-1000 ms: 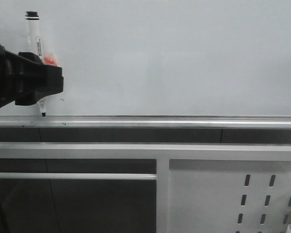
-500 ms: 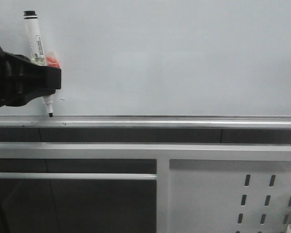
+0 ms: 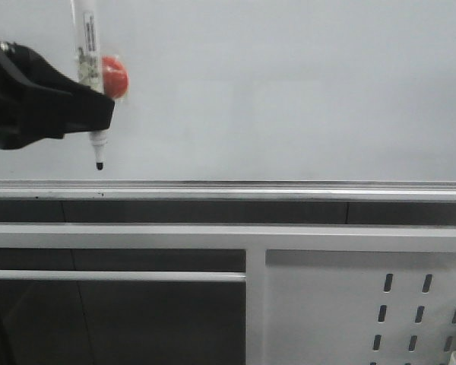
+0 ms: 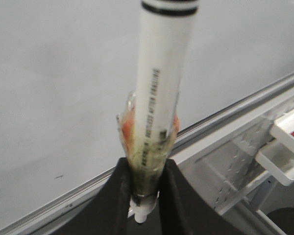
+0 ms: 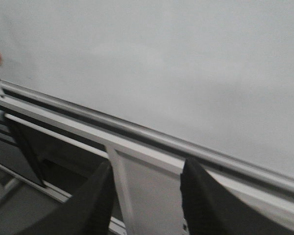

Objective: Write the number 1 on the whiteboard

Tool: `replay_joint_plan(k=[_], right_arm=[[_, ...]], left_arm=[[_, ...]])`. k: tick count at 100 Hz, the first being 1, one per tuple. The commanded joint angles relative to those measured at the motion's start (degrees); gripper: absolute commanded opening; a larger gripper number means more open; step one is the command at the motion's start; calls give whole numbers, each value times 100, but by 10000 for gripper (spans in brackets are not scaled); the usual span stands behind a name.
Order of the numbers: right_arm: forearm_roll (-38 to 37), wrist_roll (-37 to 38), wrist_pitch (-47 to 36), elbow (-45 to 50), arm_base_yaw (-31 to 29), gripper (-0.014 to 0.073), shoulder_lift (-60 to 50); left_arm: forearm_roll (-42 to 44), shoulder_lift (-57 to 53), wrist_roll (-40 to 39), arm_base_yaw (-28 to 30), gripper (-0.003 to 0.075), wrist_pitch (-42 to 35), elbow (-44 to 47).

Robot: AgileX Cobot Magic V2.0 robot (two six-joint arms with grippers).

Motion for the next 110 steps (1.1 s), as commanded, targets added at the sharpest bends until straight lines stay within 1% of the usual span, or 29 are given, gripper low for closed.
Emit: replay_joint_plan(k=[1,4,9,17,21,29,36,51,57,73,80,88,99,103,110], right_arm=[[1247,-1369,54,-547,-8,287,240],[1655,-1838,294,-707,-8,287,325],[2103,-2293,726,-908,-8,287,520],[2482,-2573,1195,-1167,-8,287,917],[2493,-2611,1322,-1297,-8,287,1097],[2493,-2693,1222,-1467,128,287,1302],[2468,-2900,1220,-1599,402,287,1462],[2181,-2912,1291,-1773,1056,287,1946],[2049,-2912,1144,-1799,1273,287,2157],[2024,-3002,910,-1875,1855,287,2738],[2024,-3128,789,-1970,2114,288,3007],[1813,-3129,482,-2151,2417,293,3273],[1676,-3129,10,-2382,2738,337,3636],[1676,-3129,-85,-2464,2844,364,3788],[1676,-3129,-140,-2563,2985,379,4046]], left_arm=[[435,-423,-59,-262,-20,-69,-211],[531,-529,-59,-349,-20,145,-268],[700,-639,-59,-502,-20,510,-382],[1013,-731,-59,-768,-20,1070,-621],[1181,-741,-59,-879,-20,1322,-724],[1631,-741,-59,-1148,-20,1702,-941],[1953,-741,-59,-1346,-20,1971,-1089],[2562,-741,-59,-1615,-20,2613,-1369],[2838,-741,-59,-1678,-20,2806,-1445],[3488,-741,-59,-1756,-20,3216,-1485],[3631,-741,-59,-1767,-20,3324,-1485],[3753,-741,-59,-1767,-20,3396,-1485],[3761,-741,-59,-1767,-20,3419,-1485],[3761,-741,-59,-1767,-20,3419,-1485],[3766,-741,-59,-1767,-20,3419,-1485]])
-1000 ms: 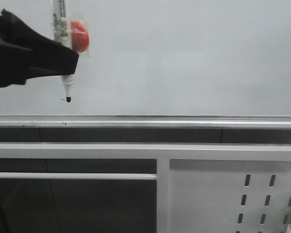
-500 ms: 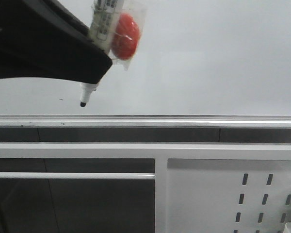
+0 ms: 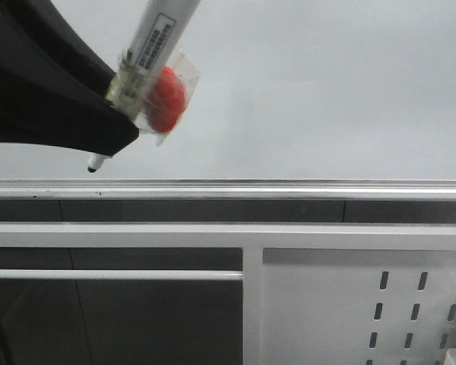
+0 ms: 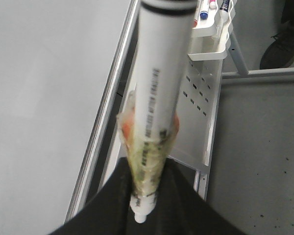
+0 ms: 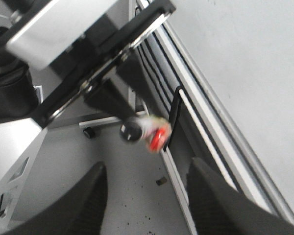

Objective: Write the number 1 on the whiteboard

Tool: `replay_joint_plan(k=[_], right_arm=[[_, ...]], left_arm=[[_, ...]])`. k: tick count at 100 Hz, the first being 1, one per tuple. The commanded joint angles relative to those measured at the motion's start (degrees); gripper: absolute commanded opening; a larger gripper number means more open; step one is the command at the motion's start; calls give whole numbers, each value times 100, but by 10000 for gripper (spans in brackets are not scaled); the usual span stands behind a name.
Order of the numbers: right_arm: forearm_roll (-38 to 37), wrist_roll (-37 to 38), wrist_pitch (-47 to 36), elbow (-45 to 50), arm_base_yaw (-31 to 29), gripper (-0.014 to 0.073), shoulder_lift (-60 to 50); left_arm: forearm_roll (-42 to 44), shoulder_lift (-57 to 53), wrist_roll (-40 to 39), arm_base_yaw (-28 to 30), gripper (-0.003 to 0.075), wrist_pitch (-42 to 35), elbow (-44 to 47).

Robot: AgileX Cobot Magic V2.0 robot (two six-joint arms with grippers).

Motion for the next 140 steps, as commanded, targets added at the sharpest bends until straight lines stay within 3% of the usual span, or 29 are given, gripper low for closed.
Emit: replay_joint_plan(k=[1,40,94,128,140], right_arm=[[104,-89,-450,-325,189,380,293],[151,-89,-981,-436,551,380,1104],[991,-89,-1021,-436,564,372,1467],[1170,-89,-835,-436,564,206,1489],[1170,-89,-631,-436,564,22,1553]], left_arm=[[56,-106,-59,-38,-20,-275,-217],[92,-106,-59,-38,-20,-263,-217],[92,-106,-59,-38,-20,-381,-217],[92,-106,-59,-38,-20,-381,-217],[92,-106,-59,-38,-20,-381,-217]])
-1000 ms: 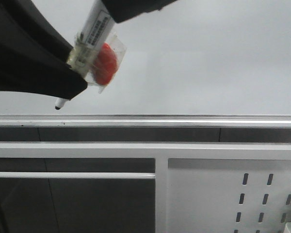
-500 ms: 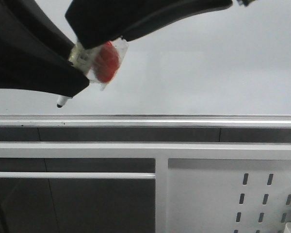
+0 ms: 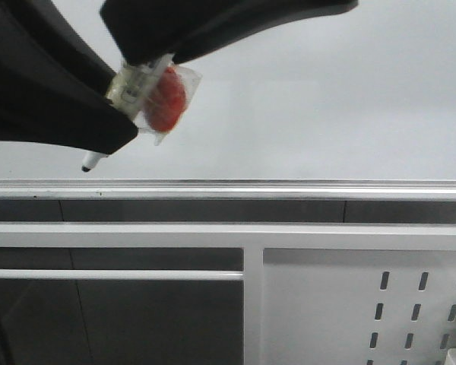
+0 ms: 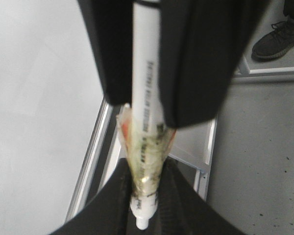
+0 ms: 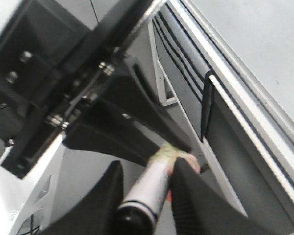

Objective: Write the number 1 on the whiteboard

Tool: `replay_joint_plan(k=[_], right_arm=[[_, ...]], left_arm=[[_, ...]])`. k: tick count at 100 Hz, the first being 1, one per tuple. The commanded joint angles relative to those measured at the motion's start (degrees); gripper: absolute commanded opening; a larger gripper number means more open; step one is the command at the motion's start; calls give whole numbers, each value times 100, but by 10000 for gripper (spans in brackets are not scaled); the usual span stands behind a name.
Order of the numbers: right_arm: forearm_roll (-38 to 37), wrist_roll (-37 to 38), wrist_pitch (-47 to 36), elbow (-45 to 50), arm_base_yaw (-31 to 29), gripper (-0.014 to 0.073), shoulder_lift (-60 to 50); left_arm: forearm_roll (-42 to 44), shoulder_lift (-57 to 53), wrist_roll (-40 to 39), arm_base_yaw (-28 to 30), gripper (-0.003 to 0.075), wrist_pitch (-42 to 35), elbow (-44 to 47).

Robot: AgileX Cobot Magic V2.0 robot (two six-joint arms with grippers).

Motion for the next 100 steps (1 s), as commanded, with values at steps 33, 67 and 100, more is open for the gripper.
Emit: replay_joint_plan(k=[33,67,100], right_arm=[[220,-51,283,-222,-9,-69,3],[-28,-51,-149,-160,-9,-66,-504],[-663,-51,-2056,773,-9,-66,-1853]], left_arm=[[-211,-322,-6,-38,140,-954,-209],[-2049,-1839,-6,-38,441,-536,-209],[-1791,-4226,-510,358,179,309,-209]])
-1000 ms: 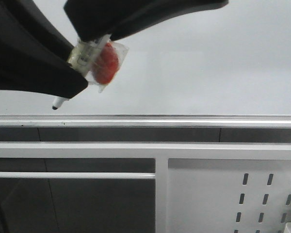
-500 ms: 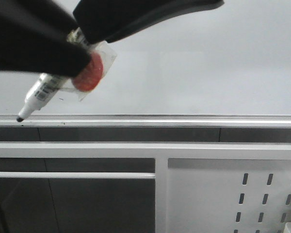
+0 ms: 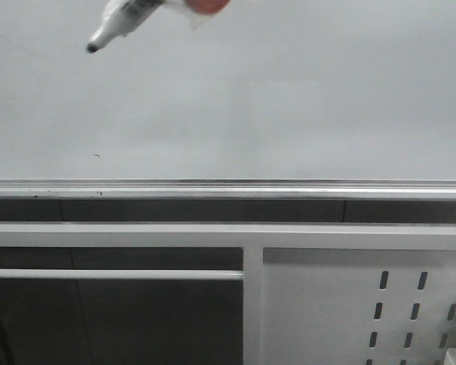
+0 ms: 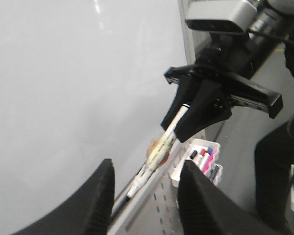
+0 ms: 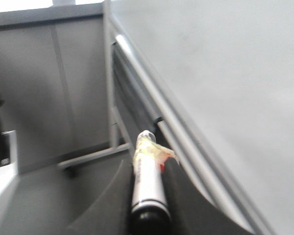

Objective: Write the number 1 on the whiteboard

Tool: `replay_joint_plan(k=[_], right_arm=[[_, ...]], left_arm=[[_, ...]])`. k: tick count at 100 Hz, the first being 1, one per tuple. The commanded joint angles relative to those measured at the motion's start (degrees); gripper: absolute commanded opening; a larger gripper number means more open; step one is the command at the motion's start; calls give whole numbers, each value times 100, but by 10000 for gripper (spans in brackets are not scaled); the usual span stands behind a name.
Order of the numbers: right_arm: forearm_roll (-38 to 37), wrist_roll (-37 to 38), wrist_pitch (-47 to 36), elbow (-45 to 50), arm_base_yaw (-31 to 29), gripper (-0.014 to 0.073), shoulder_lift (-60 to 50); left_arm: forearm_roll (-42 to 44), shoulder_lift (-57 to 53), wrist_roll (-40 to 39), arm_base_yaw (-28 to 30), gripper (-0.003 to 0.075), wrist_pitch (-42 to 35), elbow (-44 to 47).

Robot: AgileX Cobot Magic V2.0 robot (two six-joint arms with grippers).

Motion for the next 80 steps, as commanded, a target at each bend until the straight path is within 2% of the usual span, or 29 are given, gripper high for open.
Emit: replay_joint_plan(k=[1,11,23,42,80], right_arm=[[-167,-3,-1012,147,-9,-66,-404],[-412,-3,-1694,394,-9,-66,-607],[-811,-3,-2072,425,-9,-66,-635],[-1271,-3,-2572,425,-9,-66,-402],[-1429,-3,-3446,425,-9,-69,252]], left_arm=[[563,-501,-550,237,166,-46,-188],[1655,-1066,-1429,663,94,598,-188],[1792,-1596,-1595,1044,-22,1102,-188],[1535,-1946,-1595,1217,-20,1156,-21],[1215,-1947,-1595,1217,-20,807,457]])
